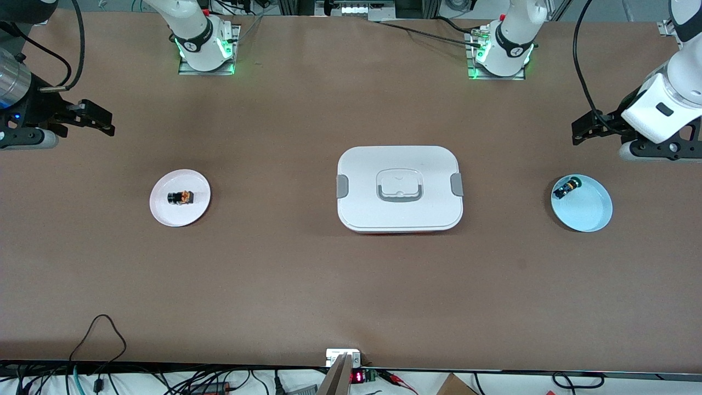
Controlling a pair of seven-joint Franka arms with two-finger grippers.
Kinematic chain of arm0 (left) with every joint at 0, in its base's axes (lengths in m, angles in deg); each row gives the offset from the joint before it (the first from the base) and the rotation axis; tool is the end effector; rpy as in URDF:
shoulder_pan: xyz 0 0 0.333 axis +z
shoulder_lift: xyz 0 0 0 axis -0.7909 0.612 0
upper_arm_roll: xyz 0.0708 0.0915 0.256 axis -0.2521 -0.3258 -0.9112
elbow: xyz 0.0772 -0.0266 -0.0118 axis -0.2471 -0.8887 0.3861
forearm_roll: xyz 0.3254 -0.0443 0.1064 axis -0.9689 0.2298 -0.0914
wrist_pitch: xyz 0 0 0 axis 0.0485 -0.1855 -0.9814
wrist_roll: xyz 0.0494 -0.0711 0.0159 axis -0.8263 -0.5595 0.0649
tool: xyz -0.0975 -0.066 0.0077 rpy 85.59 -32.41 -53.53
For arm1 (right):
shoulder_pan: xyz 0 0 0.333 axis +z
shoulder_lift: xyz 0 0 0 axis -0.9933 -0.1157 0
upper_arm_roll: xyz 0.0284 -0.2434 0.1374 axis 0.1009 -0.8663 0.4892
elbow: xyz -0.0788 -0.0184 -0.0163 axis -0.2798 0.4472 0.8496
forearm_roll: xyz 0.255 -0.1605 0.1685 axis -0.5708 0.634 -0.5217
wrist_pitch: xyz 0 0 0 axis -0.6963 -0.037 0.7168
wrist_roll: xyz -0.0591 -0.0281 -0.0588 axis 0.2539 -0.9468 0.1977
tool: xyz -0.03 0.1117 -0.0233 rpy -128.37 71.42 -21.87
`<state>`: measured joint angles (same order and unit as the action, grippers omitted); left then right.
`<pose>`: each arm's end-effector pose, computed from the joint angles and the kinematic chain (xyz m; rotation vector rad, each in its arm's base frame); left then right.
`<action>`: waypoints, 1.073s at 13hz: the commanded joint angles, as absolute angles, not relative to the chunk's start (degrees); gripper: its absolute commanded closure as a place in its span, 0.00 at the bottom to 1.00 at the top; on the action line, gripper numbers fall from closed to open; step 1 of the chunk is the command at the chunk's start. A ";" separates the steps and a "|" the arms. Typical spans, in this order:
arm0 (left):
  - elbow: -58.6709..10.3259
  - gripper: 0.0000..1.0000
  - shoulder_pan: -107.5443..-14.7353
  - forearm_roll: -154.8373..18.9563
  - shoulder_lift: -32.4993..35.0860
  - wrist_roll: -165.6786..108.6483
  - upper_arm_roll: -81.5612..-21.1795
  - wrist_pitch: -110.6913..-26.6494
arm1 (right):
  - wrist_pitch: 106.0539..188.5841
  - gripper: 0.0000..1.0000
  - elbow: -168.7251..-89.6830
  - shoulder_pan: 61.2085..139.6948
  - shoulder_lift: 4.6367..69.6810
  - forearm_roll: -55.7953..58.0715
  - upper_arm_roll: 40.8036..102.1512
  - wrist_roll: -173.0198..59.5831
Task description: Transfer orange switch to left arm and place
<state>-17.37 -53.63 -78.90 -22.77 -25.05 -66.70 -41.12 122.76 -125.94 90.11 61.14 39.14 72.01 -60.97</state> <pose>0.5070 -0.0336 0.5438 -3.1003 0.0367 0.1301 0.5004 0.0137 0.5429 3.1198 0.0729 -0.1160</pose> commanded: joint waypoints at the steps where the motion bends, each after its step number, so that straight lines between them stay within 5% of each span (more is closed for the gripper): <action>1: -15.60 0.00 -53.32 -78.16 -21.96 -25.32 -66.44 -39.93 | 121.61 0.00 -124.93 89.77 61.06 39.04 72.36 -60.61; 14: -15.60 0.00 -53.32 -78.16 -21.96 -25.32 -66.44 -39.93 | 121.70 0.00 -124.84 89.86 59.75 39.13 72.44 -60.16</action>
